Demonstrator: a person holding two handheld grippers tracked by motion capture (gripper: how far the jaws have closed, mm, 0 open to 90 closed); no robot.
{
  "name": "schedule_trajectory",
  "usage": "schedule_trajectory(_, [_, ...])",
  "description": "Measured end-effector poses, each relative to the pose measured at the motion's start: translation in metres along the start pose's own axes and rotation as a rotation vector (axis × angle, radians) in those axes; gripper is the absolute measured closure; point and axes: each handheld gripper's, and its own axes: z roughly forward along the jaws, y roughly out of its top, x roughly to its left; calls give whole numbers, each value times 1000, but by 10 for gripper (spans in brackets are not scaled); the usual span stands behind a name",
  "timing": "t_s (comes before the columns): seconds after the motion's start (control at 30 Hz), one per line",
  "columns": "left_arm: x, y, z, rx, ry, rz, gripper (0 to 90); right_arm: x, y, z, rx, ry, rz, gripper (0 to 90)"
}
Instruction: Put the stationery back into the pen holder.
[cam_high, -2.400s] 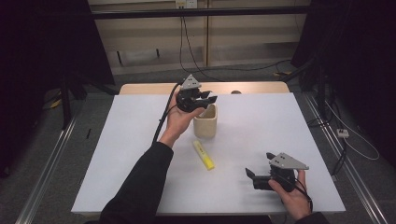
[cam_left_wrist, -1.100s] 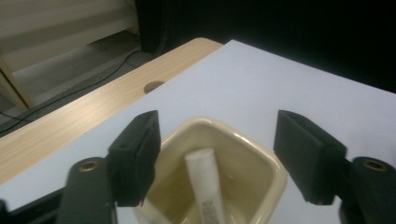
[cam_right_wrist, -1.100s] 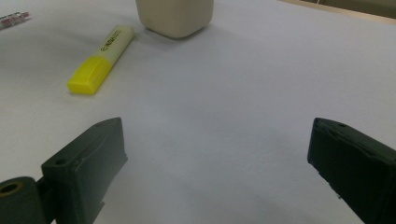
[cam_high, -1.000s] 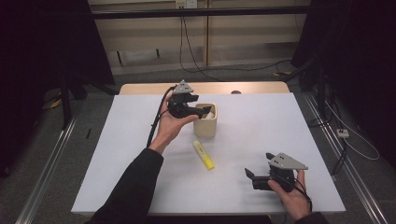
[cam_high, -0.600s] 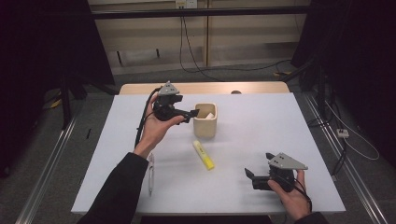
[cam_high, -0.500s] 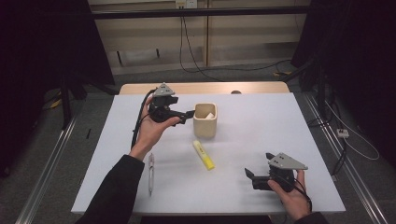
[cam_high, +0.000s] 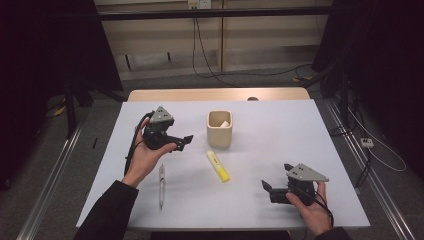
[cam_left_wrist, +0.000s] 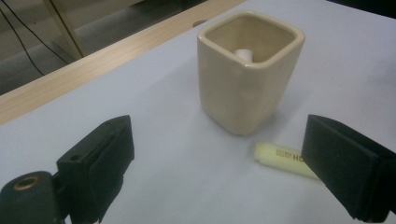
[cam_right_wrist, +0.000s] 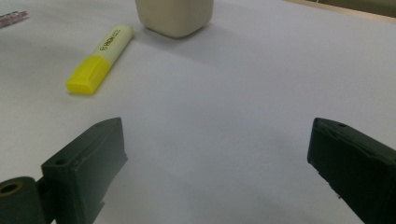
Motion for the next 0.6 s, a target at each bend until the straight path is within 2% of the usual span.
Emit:
schedule_trajectory(0.17, [-8,-17,-16,-23,33,-10,95,0,0,0,0,-1,0,40])
schedule_trajectory(0.27, [-11,-27,-22,-25,8,-24,95,0,0,1,2,-1,0,40])
schedule_trajectory(0.37, [-14,-38,-27,-15,13,-14,95,0,0,1,1,-1,-2,40])
schedule_trajectory(0.43, [-14,-45,-29,-2,33,-19,95,0,0,1,1,-2,-1,40])
schedule_trajectory(0.47, [-14,-49,-32,2,58,-23,95,0,0,1,1,-2,0,40])
schedule_trajectory(0.6, [-10,-67,-42,20,90,-73,99,0,0,1,1,-1,0,40])
